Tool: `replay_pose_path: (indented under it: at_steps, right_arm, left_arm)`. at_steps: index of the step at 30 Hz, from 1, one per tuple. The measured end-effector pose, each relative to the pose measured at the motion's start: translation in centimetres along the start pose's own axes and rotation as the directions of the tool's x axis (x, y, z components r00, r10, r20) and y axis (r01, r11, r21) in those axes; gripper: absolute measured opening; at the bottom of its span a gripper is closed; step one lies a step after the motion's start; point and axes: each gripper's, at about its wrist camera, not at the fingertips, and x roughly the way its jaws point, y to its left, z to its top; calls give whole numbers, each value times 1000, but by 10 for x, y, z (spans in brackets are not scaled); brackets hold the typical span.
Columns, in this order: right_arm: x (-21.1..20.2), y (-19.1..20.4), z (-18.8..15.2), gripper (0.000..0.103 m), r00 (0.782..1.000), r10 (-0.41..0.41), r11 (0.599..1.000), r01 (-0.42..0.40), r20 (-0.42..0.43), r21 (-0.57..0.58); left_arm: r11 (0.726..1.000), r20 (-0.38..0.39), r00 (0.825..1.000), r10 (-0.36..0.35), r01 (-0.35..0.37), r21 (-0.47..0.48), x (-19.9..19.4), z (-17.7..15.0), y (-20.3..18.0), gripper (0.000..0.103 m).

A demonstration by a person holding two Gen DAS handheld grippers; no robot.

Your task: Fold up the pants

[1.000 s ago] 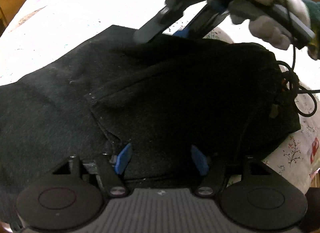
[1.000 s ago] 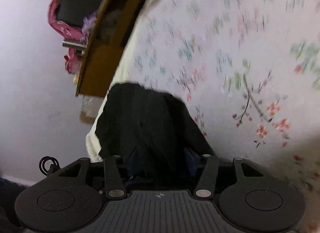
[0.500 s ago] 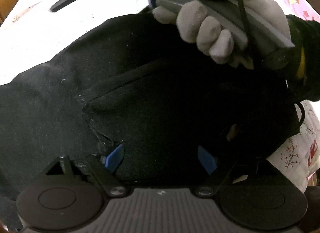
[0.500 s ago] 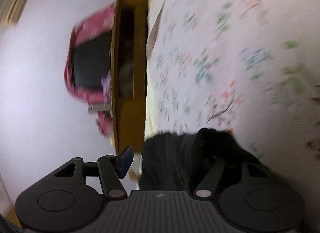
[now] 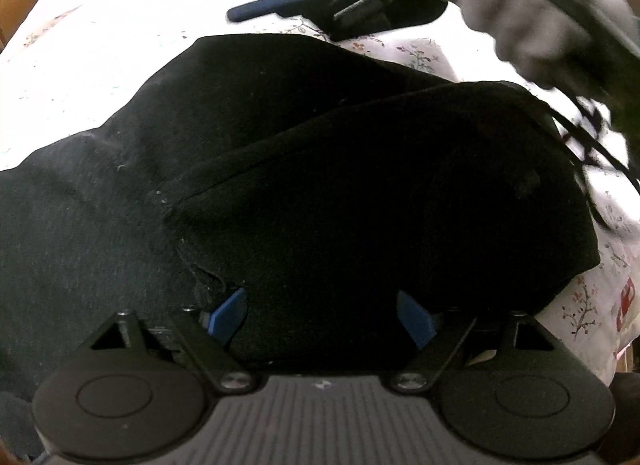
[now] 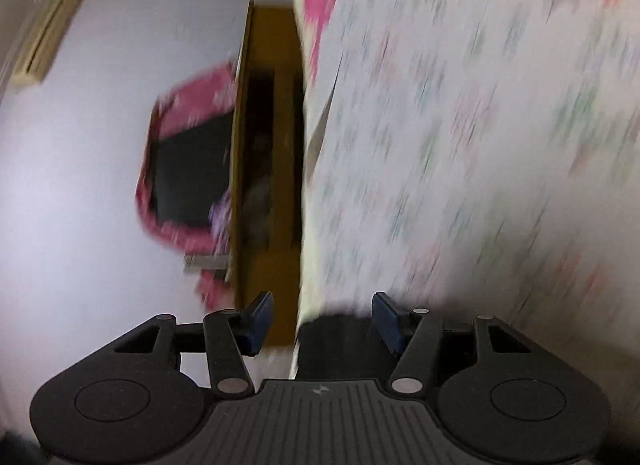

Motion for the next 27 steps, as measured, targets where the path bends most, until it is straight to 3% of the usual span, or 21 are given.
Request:
replay_pose_path:
  at_steps: [3, 5, 6, 7, 8, 10, 13, 18, 22, 24, 27]
  right_arm:
    - [7, 2, -24, 43, 998, 9, 1000, -8, -69, 12]
    - [3, 1, -33, 39, 990, -130, 990, 126, -56, -63]
    - [-2, 1, -33, 29, 967, -253, 961, 246, -38, -122]
    - [-2, 2, -33, 17, 945, -325, 934, 315, -33, -168]
    - [0, 5, -32, 17, 934, -354, 917, 339, -38, -209]
    - [4, 23, -34, 33, 934, -357, 906, 339, -27, -255]
    - [3, 56, -44, 37, 932, -361, 870, 343, 16, -355]
    - [0, 76, -64, 42, 936, -353, 853, 317, -12, -414]
    - [14, 62, -84, 43, 909, -405, 851, 333, -103, -406]
    - [21, 54, -96, 43, 882, -445, 845, 356, -154, -399]
    - [28, 60, -111, 43, 868, -458, 834, 343, -194, -432]
  left_arm:
    - [1000, 1, 1000, 8, -8, -15, -6, 1, 0, 90]
    - [1000, 4, 1000, 25, -25, -4, -9, -3, -1, 90]
    - [999, 4, 999, 38, -38, 12, -11, -5, -2, 90]
    - [998, 5, 999, 51, -51, 28, -12, -7, -4, 89]
    - [997, 7, 998, 64, -64, 42, -15, -9, -5, 89]
    - [991, 12, 992, 123, -124, 45, -21, -13, -4, 89]
    - [981, 17, 981, 192, -192, -8, -37, -22, 12, 89]
    - [957, 54, 959, 279, -274, -96, -67, -40, 30, 89]
    - [955, 73, 961, 268, -255, -151, -65, -53, 27, 89]
    - [957, 100, 957, 273, -259, -133, -61, -59, 23, 89]
    - [953, 108, 949, 295, -284, -104, -55, -71, 23, 89]
